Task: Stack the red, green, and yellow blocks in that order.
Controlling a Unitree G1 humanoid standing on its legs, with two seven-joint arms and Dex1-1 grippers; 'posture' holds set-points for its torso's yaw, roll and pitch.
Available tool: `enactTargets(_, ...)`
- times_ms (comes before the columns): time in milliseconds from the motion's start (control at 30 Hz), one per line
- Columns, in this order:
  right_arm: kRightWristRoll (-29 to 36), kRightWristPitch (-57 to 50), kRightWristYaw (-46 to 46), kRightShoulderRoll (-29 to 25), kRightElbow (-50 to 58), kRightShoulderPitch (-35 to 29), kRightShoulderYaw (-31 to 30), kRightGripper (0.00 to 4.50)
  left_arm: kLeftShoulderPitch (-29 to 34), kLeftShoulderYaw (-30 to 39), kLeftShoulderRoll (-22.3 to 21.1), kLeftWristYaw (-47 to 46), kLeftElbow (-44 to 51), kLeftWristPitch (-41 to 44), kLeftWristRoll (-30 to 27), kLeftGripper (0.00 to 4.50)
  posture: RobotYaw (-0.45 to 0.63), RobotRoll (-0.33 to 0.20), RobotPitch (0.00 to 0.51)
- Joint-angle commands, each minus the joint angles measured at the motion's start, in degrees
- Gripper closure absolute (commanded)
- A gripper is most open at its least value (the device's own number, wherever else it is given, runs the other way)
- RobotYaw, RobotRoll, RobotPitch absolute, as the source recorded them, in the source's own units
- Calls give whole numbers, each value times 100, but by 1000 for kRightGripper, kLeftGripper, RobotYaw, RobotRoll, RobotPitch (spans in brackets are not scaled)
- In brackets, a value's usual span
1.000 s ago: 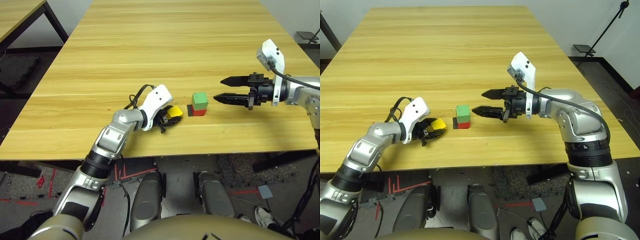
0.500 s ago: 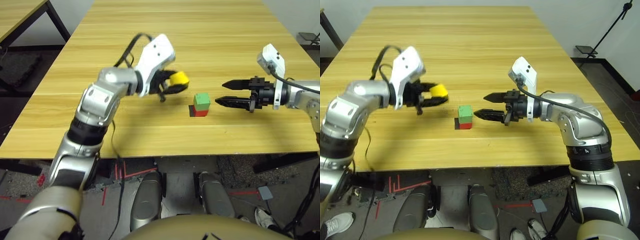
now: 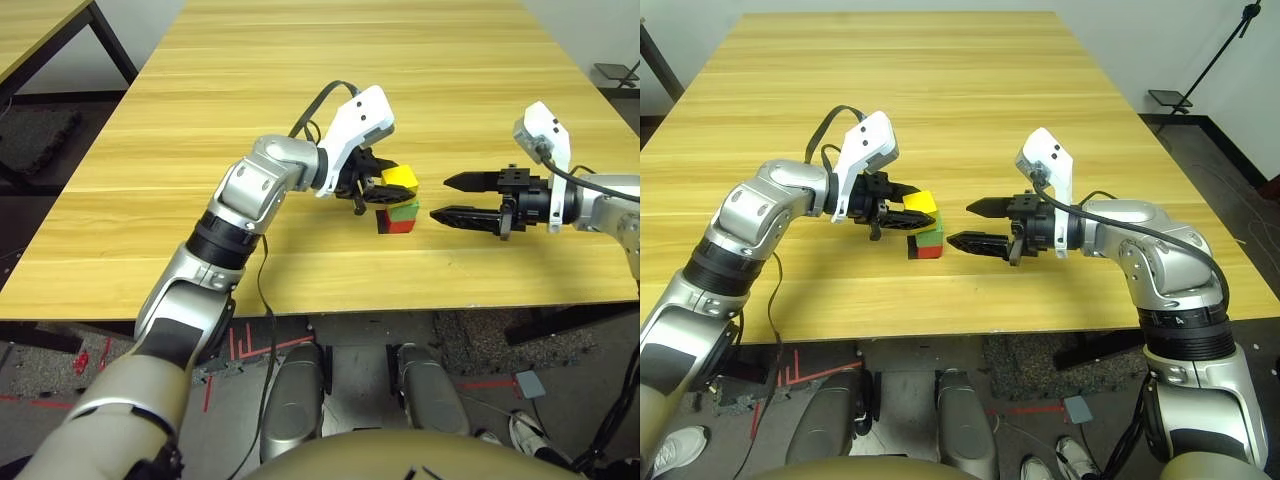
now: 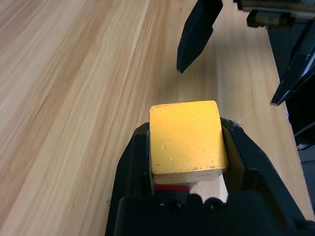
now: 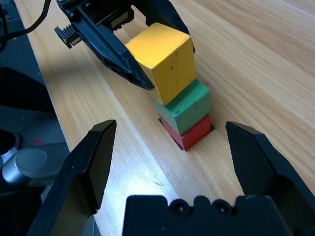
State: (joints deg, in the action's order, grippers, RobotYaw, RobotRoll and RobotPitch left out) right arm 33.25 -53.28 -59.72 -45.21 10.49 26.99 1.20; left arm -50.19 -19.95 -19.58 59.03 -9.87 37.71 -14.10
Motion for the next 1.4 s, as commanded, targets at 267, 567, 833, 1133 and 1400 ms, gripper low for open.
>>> enactTargets(267, 258, -174, 231, -136, 254, -176, 228, 0, -245, 12, 272, 117, -798, -655, 245, 2539, 51, -100, 73)
enactTargets(567, 268, -167, 289, -121, 243, -170, 219, 0, -190, 31, 222, 183, -975, -745, 370, 2539, 51, -105, 77)
enactTargets(833, 279, -190, 306, -156, 249, -192, 203, 0, -114, 44, 219, 246, -729, -537, 318, 2539, 55, -111, 82)
enactTargets(1133, 243, -177, 284, -149, 162, -124, 146, 0, -164, 60, 214, 252, -601, -421, 317, 2539, 67, -111, 79)
enactTargets(1400, 227, -146, 282, -140, 115, -93, 140, 0, -90, 2, 195, 220, -528, -383, 377, 1251, 69, -112, 77)
